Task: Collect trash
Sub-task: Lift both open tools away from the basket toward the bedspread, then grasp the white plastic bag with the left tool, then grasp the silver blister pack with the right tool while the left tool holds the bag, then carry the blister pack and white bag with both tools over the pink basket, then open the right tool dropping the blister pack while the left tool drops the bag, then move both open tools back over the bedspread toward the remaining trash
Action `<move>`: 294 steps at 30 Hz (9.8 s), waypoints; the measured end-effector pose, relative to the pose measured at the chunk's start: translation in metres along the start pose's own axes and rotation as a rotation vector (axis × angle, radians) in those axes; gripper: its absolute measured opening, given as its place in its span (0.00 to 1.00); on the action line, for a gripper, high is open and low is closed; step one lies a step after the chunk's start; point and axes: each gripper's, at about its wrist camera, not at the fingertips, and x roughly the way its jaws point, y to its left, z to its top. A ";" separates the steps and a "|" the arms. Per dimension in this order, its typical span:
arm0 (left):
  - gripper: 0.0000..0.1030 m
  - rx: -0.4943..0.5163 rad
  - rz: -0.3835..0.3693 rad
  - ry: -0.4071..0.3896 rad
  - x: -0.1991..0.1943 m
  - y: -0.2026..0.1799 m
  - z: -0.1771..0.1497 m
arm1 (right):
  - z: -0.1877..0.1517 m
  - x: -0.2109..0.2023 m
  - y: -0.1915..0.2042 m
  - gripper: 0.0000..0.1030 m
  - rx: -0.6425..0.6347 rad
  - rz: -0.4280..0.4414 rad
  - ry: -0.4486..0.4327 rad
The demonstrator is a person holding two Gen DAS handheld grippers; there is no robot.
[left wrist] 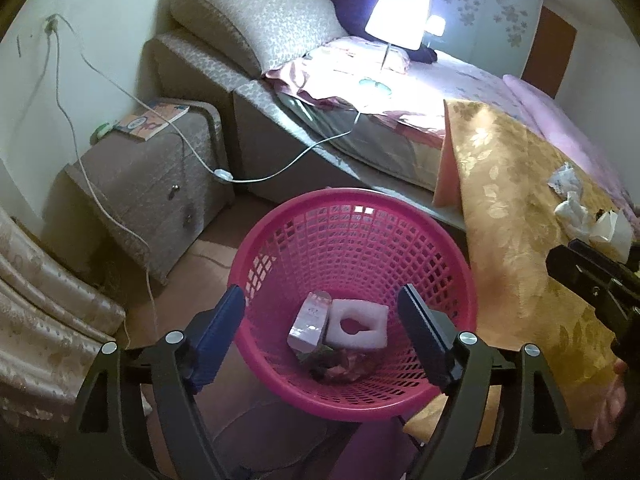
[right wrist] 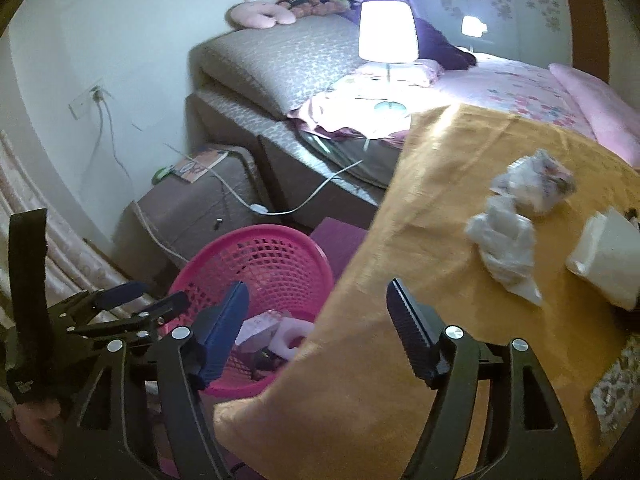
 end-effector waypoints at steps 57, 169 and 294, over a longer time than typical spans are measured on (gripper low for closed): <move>0.76 0.325 -0.308 -0.009 0.039 -0.238 0.050 | -0.103 -0.142 -0.188 0.72 0.390 -0.430 -0.162; 0.42 0.382 -0.343 -0.042 -0.034 -0.170 0.001 | -0.086 -0.142 -0.156 0.54 0.296 -0.457 -0.178; 0.75 0.330 -0.179 -0.041 -0.022 -0.116 -0.020 | -0.087 -0.126 -0.160 0.66 0.263 -0.464 -0.151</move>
